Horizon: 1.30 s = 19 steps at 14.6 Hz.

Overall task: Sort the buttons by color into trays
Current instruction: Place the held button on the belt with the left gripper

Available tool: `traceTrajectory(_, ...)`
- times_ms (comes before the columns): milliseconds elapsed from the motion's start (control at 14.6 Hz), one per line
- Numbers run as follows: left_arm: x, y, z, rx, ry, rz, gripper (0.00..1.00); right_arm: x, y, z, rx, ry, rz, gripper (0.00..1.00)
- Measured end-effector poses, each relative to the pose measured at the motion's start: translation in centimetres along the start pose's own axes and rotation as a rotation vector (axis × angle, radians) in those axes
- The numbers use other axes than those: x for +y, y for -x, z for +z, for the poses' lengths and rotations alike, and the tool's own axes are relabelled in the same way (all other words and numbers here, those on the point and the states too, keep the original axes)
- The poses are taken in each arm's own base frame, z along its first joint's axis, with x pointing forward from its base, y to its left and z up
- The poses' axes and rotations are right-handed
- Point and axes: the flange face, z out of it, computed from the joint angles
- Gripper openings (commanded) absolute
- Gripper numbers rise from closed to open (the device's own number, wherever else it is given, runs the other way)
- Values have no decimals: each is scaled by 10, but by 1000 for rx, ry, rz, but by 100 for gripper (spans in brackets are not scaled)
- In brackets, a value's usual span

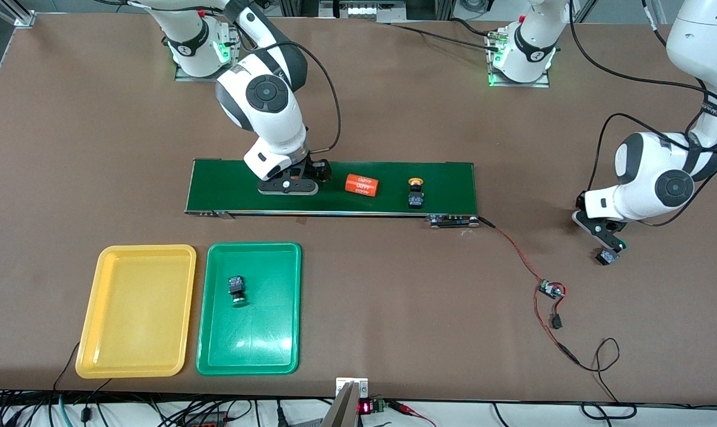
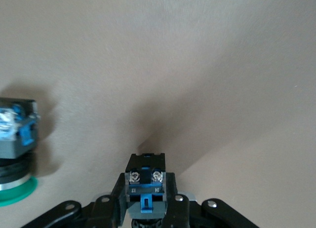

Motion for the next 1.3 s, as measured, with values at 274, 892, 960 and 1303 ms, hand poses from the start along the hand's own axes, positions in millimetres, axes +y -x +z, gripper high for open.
traceTrajectory(274, 48, -57, -75, 45, 28, 10, 0, 0, 0, 0, 0, 0, 0, 100)
traceTrajectory(892, 275, -188, -103, 29, 97, -417, 0, 1, 0, 1, -7, 8, 1, 100)
traceTrajectory(960, 285, -192, -96, 15, 133, -468, 0, 1, 0, 1, -7, 8, 1, 100)
traceTrajectory(1303, 297, -197, -84, -9, 169, -530, 61, 1, 1, 1, -8, 9, 1, 100)
